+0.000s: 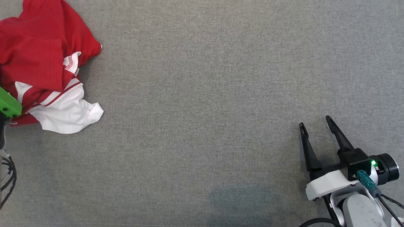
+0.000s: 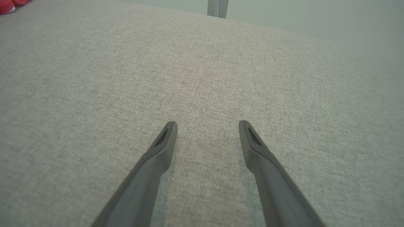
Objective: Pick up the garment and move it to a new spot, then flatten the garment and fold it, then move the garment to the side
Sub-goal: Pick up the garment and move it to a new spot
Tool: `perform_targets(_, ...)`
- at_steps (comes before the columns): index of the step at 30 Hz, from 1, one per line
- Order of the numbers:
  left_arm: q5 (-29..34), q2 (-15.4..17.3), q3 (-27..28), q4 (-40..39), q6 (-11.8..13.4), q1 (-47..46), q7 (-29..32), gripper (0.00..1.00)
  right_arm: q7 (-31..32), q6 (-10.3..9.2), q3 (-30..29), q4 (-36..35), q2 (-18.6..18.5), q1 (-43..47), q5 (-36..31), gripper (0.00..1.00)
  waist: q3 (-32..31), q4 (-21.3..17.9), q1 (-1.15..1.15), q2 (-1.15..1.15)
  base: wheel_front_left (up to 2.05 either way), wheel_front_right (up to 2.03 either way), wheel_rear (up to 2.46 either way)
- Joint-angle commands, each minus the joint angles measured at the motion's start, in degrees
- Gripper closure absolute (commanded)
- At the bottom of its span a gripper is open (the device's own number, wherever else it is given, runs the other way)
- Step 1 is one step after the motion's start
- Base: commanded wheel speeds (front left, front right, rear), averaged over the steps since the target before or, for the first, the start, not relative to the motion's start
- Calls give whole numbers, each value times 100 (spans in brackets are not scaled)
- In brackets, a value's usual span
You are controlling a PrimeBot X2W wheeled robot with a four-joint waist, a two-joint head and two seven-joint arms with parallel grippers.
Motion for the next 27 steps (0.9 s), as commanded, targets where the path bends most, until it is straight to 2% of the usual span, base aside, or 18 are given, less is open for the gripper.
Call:
perform_targets(1,69,87,-4,7,5,-49,-53,100,-38,-2,-15,17,9,55,20,0,-112,-3,0,-1,0,0,0)
perform_targets(5,193,240,-218,-27,5,-251,-407,100,-38,-2,-39,82,45,175,73,0,-345,31,0,-1,0,0,0)
perform_targets(9,193,503,-334,-200,5,-526,-487,100,-38,-2,19,160,81,253,170,0,-598,46,0,-1,0,0,0)
perform_targets(17,-152,956,-656,-1184,5,-830,-28,100,-38,-2,41,248,124,375,380,0,-1010,-65,0,-1,0,0,0)
perform_targets(21,-383,1052,-804,-1909,5,-698,236,100,-38,-2,37,288,130,464,531,0,-1196,-155,0,-1,0,0,0)
perform_targets(27,-744,843,-867,-3137,46,-461,620,100,-38,-2,-28,287,130,567,684,0,-1402,-403,0,-1,0,0,0)
